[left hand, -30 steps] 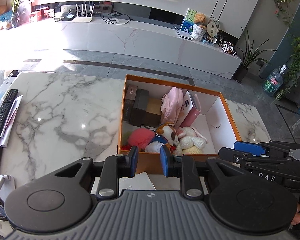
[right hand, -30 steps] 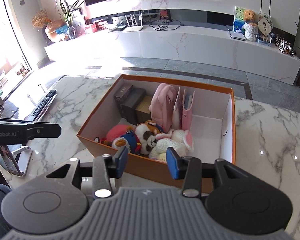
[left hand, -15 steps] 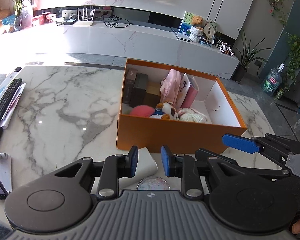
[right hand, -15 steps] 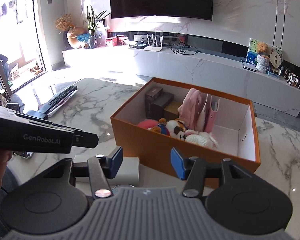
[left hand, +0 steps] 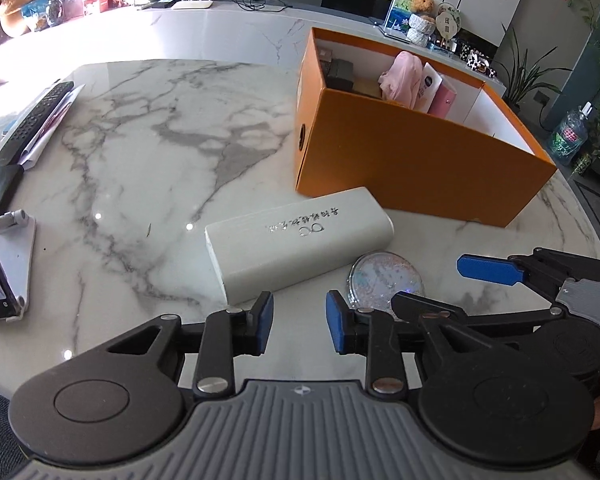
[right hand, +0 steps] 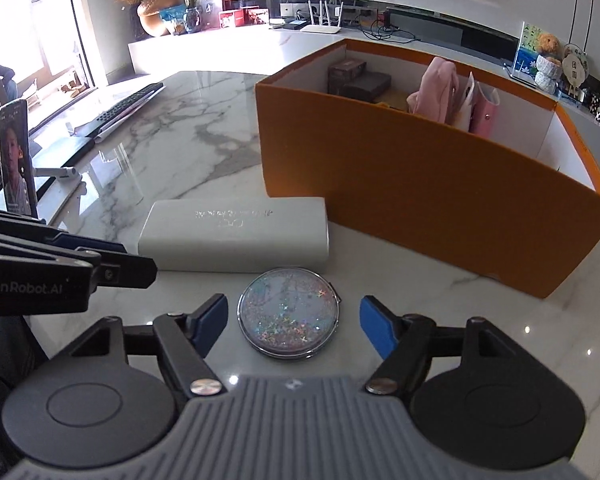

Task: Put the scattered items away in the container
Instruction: 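Grasp the compact mirror with the right tool while the left tool grasps the white glasses case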

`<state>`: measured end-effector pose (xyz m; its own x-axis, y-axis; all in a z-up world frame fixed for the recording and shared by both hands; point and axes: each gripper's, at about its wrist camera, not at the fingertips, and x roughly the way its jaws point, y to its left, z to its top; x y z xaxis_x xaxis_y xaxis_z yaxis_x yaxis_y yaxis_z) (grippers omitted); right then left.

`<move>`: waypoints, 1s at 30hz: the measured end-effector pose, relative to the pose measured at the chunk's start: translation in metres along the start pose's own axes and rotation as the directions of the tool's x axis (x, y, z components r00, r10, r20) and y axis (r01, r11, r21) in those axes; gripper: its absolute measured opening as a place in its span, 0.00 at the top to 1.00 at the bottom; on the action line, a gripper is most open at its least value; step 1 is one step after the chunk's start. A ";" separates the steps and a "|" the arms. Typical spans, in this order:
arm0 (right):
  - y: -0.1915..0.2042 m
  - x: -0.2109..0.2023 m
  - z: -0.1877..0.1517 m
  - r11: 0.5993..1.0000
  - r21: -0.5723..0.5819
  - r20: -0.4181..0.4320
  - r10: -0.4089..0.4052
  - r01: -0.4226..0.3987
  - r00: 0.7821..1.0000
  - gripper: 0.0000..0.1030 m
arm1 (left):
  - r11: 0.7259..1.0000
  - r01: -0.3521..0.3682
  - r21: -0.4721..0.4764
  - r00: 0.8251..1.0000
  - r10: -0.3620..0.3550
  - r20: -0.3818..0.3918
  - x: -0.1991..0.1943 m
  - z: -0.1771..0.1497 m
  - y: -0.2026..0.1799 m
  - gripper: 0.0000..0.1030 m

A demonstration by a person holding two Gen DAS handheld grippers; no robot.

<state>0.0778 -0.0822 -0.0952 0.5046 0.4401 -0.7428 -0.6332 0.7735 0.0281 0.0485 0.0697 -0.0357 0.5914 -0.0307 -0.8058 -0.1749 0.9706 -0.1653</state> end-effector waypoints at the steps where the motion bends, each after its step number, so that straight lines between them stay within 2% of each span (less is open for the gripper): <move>1: 0.002 0.004 0.000 1.000 -0.009 -0.007 0.000 0.000 1.000 0.27 | 1.000 -0.005 -0.002 1.000 0.005 -0.003 0.002 0.000 0.002 0.67; 5: 0.007 0.019 0.000 0.999 -0.045 -0.046 0.001 -0.003 0.999 0.27 | 1.000 -0.017 -0.013 1.000 0.017 -0.005 0.007 0.001 0.010 0.67; 10: 0.009 0.034 -0.004 0.998 -0.067 -0.072 -0.012 0.007 0.997 0.24 | 0.999 -0.028 0.024 0.999 0.027 0.022 0.010 0.007 0.013 0.64; 13: 0.005 0.042 -0.005 0.999 -0.053 -0.089 -0.001 -0.003 0.996 0.24 | 0.996 -0.043 0.077 0.999 0.040 0.030 0.015 0.010 0.012 0.51; 16: 0.004 0.046 -0.007 0.998 -0.059 -0.091 -0.005 -0.001 0.996 0.23 | 0.988 -0.065 0.143 0.997 0.060 0.040 0.020 0.012 0.008 0.51; 20: 0.003 0.046 -0.005 0.997 -0.080 -0.092 0.004 -0.011 0.996 0.28 | 0.962 -0.094 0.256 0.995 0.080 0.063 0.028 0.016 -0.001 0.48; 22: -0.001 0.046 -0.004 0.997 -0.076 -0.100 0.001 -0.009 0.995 0.28 | 0.931 -0.095 0.353 0.995 0.073 0.074 0.031 0.019 -0.009 0.43; 24: -0.007 0.045 -0.004 0.998 -0.070 -0.107 -0.002 -0.005 0.994 0.28 | 0.884 -0.092 0.459 0.995 0.070 0.066 0.037 0.020 -0.017 0.38; 28: -0.019 0.043 -0.004 0.998 -0.055 -0.114 -0.009 0.002 0.993 0.28 | 0.747 -0.123 0.653 0.992 0.100 0.072 0.052 0.016 -0.034 0.35; 30: -0.022 0.042 -0.005 0.999 -0.051 -0.114 -0.011 0.006 0.993 0.28 | 0.693 -0.114 0.712 0.993 0.103 0.059 0.059 0.014 -0.040 0.34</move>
<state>0.1105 -0.0830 -0.1304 0.4419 0.3766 -0.8142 -0.6594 0.7517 -0.0102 0.1017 0.0328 -0.0689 0.6156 0.0837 -0.7836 0.3717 0.8459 0.3824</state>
